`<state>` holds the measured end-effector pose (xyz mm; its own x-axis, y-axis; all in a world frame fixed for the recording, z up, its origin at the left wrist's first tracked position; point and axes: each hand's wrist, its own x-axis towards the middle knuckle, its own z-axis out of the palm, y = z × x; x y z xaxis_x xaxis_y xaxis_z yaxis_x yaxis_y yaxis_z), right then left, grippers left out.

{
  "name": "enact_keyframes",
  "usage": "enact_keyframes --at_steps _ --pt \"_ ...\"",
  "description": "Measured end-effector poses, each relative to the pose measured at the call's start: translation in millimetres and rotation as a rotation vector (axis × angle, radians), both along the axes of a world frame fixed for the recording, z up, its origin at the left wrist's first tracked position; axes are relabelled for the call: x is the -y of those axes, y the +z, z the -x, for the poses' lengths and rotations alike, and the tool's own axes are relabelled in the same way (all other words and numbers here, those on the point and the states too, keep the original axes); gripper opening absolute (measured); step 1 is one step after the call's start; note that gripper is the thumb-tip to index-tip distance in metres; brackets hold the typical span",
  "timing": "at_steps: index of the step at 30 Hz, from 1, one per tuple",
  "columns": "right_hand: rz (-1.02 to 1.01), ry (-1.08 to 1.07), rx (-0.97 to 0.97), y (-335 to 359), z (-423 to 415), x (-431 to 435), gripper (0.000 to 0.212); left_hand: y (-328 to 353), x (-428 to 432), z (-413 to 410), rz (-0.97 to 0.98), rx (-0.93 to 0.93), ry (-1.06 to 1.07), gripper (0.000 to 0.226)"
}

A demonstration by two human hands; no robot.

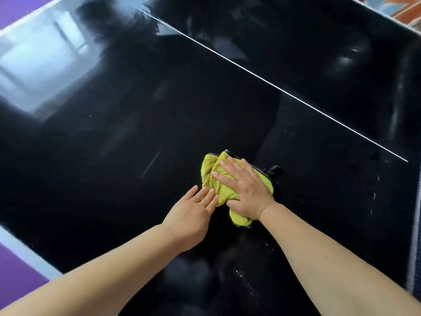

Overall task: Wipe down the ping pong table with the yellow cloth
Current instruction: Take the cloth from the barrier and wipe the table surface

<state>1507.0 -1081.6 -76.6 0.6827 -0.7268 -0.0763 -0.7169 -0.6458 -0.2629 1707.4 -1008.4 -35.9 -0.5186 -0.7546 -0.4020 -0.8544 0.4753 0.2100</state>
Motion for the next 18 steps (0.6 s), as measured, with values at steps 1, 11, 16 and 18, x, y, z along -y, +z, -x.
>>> enact_keyframes --at_steps 1,11,16,18 --pt "0.004 -0.028 -0.009 0 8 16 0.075 -2 19 9 0.011 0.008 -0.005 0.060" --pt "0.001 -0.224 -0.053 -2 83 157 0.075 -8 174 94 0.081 0.058 0.011 0.063" --pt "-0.017 -0.296 -0.032 -3 117 218 0.074 -11 238 134 0.083 0.036 0.062 0.062" --pt "-0.024 -0.328 -0.007 -3 130 239 0.074 -13 264 147 0.068 0.022 0.080 0.062"
